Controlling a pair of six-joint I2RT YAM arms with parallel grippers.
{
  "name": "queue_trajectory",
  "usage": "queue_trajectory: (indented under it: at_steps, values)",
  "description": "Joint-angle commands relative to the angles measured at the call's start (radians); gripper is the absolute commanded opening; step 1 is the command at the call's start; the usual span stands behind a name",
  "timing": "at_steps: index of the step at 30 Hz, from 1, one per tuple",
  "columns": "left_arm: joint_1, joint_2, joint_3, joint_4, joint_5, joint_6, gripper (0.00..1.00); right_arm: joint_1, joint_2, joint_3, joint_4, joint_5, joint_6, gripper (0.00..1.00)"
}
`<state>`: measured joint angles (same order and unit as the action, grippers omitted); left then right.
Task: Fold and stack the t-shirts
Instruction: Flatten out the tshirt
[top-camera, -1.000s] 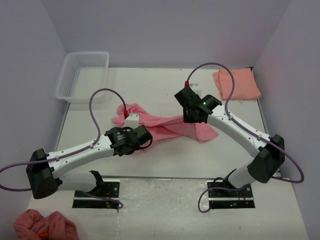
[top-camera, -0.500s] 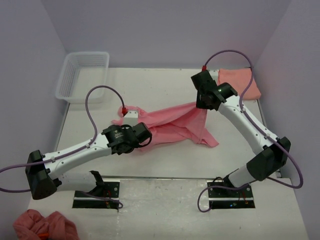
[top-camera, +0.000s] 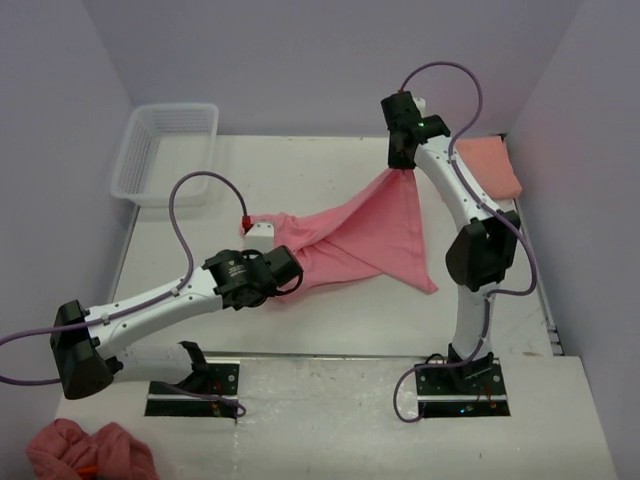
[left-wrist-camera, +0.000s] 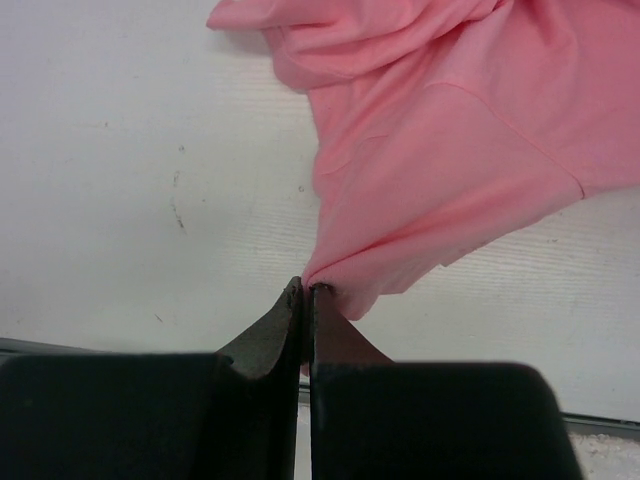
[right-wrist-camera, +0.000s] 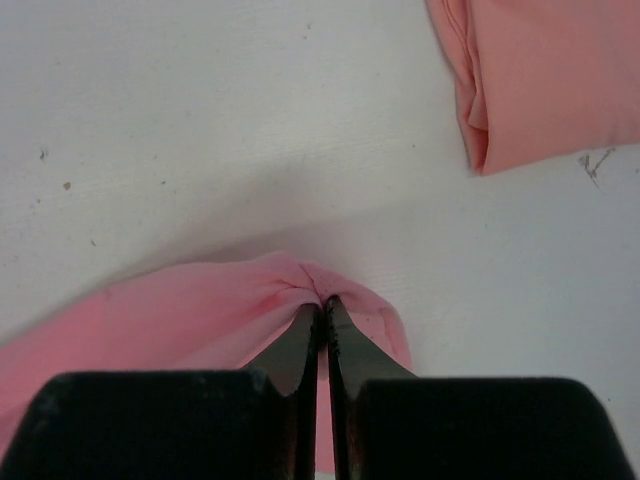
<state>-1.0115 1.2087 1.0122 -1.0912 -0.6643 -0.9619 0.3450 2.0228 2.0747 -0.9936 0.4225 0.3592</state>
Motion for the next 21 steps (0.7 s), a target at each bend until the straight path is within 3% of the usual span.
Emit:
queue_trajectory:
  at_steps: [1,6,10,14,21]
  values:
    - [-0.007,-0.049,0.009,-0.068,-0.060,-0.072,0.00,-0.009,0.020,0.097,0.001,0.012,-0.043,0.00]
    - [-0.007,-0.103,0.022,-0.145,-0.095,-0.144,0.00,-0.009,-0.070,0.050,0.061,0.025,-0.048,0.00]
    - [-0.007,-0.130,0.087,-0.226,-0.121,-0.190,0.00,-0.009,-0.104,0.125,-0.019,0.033,-0.045,0.00]
    - [-0.007,-0.162,0.134,-0.228,-0.127,-0.175,0.00,-0.008,-0.131,0.217,-0.083,0.042,-0.057,0.00]
    - [-0.006,-0.207,0.143,-0.226,-0.136,-0.175,0.00,-0.009,-0.206,0.186,-0.097,0.061,-0.066,0.00]
